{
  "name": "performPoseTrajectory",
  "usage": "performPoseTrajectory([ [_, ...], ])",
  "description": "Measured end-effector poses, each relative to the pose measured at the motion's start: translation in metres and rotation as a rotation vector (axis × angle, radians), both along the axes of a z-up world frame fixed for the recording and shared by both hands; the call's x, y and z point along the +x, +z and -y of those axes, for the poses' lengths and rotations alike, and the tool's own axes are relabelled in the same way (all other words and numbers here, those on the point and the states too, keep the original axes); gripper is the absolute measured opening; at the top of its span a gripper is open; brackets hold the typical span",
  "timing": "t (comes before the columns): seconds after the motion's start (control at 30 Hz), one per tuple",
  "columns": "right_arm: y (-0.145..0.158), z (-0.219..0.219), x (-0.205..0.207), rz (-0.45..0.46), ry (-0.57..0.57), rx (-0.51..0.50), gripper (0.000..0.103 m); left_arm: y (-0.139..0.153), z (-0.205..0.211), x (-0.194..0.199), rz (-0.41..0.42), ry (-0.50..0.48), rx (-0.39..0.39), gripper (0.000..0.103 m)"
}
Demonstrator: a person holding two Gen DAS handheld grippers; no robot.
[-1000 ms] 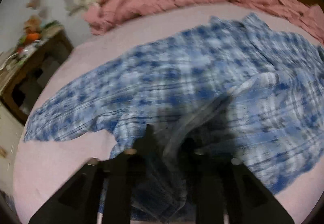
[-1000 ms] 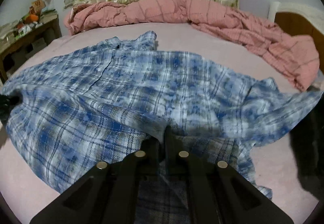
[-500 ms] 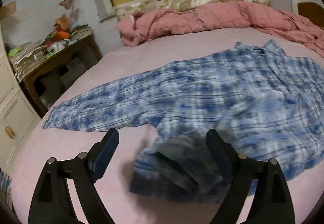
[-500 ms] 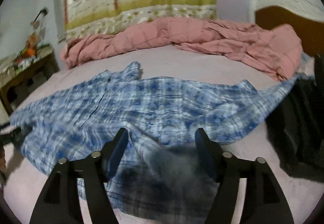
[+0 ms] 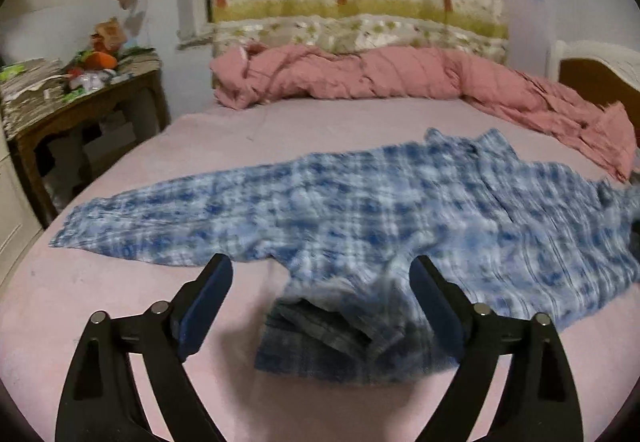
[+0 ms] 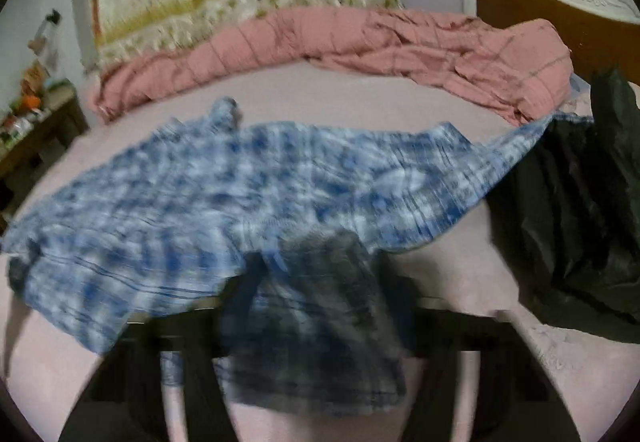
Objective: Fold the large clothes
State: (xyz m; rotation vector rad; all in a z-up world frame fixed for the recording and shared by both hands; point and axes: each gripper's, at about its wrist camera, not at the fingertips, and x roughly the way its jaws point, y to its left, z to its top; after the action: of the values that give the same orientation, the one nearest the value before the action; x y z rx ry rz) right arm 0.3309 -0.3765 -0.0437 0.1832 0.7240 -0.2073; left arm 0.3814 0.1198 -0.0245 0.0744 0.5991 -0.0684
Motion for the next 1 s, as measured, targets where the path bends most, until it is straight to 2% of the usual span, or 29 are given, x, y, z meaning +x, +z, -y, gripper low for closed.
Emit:
performPoseTrajectory([
  [0.1, -0.010, 0.010, 0.005, -0.013, -0.057, -0.032, 0.015, -0.011, 0.009, 0.004, -0.053, -0.030, 0.041, 0.100],
  [0.2, -0.014, 0.024, 0.006, -0.007, -0.081, 0.018, 0.012, -0.027, 0.018, 0.011, -0.137, -0.087, 0.073, 0.102],
  [0.27, -0.019, 0.034, 0.006, -0.013, -0.088, 0.075, 0.012, -0.043, 0.026, 0.014, -0.183, -0.198, 0.104, 0.102],
  [0.33, -0.022, 0.038, 0.007, -0.026, -0.091, 0.097, 0.012, -0.059, 0.028, 0.021, -0.208, -0.143, 0.193, 0.103],
  [0.37, -0.024, 0.039, 0.008, -0.030, -0.094, 0.103, 0.012, -0.063, 0.027, 0.025, -0.221, -0.115, 0.206, 0.103],
  [0.43, -0.023, 0.039, 0.007, -0.026, -0.099, 0.101, 0.012, -0.057, 0.020, 0.025, -0.184, -0.093, 0.168, 0.103],
  [0.53, -0.019, 0.034, 0.004, -0.013, -0.108, 0.064, 0.012, -0.045, -0.004, 0.031, -0.089, 0.042, 0.124, 0.103],
  [0.63, -0.015, 0.027, 0.003, -0.004, -0.114, 0.016, 0.012, -0.045, -0.041, 0.041, -0.100, 0.131, -0.024, 0.100],
  [0.67, -0.013, 0.025, 0.003, 0.000, -0.116, 0.005, 0.012, -0.047, -0.053, 0.045, -0.119, 0.164, -0.073, 0.092],
  [0.7, -0.011, 0.023, 0.002, 0.008, -0.117, -0.005, 0.012, -0.051, -0.061, 0.046, -0.133, 0.171, -0.110, 0.081],
  [0.73, -0.009, 0.021, 0.001, 0.023, -0.118, -0.013, 0.012, -0.053, -0.069, 0.048, -0.153, 0.169, -0.152, 0.075],
  [0.77, -0.007, 0.020, -0.001, 0.035, -0.119, -0.016, 0.013, -0.056, -0.074, 0.050, -0.176, 0.144, -0.200, 0.058],
  [0.8, -0.003, 0.018, -0.003, 0.053, -0.124, -0.023, 0.025, -0.058, -0.073, 0.050, -0.193, 0.101, -0.239, 0.043],
  [0.83, -0.001, 0.018, -0.004, 0.062, -0.135, -0.029, 0.039, -0.061, -0.070, 0.050, -0.219, 0.051, -0.269, 0.041],
  [0.87, 0.001, 0.018, -0.006, 0.068, -0.160, -0.037, 0.078, -0.062, -0.065, 0.048, -0.243, 0.009, -0.272, 0.045],
  [0.9, 0.003, 0.020, -0.008, 0.078, -0.185, -0.037, 0.097, -0.062, -0.058, 0.044, -0.255, -0.004, -0.248, 0.055],
  [0.93, 0.005, 0.022, -0.013, 0.105, -0.199, -0.024, 0.097, -0.062, -0.052, 0.041, -0.263, -0.003, -0.215, 0.062],
  [0.97, 0.008, 0.024, -0.018, 0.135, -0.204, 0.003, 0.097, -0.063, -0.044, 0.038, -0.276, 0.007, -0.171, 0.081],
  [1.0, 0.010, 0.028, -0.022, 0.145, -0.198, 0.043, 0.097, -0.064, -0.040, 0.035, -0.293, 0.023, -0.142, 0.091],
])
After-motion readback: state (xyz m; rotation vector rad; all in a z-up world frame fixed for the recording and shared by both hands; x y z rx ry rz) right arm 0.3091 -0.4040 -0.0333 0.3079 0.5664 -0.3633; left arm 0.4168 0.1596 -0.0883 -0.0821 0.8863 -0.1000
